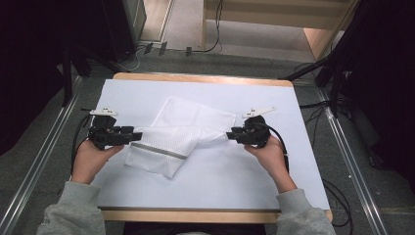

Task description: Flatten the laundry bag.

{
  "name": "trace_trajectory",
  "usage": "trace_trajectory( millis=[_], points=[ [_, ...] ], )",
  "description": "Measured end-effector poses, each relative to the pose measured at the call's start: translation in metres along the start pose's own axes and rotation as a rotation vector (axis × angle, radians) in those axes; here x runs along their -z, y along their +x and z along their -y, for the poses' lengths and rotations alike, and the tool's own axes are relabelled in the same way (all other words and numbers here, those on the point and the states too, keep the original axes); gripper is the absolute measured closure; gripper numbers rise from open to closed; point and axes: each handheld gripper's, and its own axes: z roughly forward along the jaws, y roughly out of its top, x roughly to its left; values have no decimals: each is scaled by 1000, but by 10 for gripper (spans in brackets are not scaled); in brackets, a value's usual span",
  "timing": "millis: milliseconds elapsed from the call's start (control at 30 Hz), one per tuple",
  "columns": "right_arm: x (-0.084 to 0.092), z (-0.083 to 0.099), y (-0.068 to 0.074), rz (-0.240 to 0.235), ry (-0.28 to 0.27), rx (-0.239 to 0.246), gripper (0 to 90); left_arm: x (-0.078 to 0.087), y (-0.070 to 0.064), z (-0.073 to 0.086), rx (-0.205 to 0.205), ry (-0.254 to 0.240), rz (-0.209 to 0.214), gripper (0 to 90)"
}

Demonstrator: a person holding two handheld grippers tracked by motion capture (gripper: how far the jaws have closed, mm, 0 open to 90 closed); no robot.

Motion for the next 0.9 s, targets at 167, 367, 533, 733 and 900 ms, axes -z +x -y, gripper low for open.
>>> trace_trajectory(
  millis=[167, 367, 533, 733, 900],
  points=[
    [6, 9, 2, -6, 8, 2, 674, -17, -29, 0, -33, 35, 93, 474],
    [1, 9, 0, -13, 22, 6, 674, -40, -53, 4, -67, 90, 129, 444],
    [-7, 7, 3, -25, 40, 12, 674, -55, -62, 9, -45, 86, 177, 352],
    [-13, 6, 6, -29, 54, 15, 674, -83, -65, 15, -55, 142, 128, 285],
    [-15, 8, 7, -31, 59, 14, 674, -98, -64, 18, -99, 172, 78, 335]
  ],
)
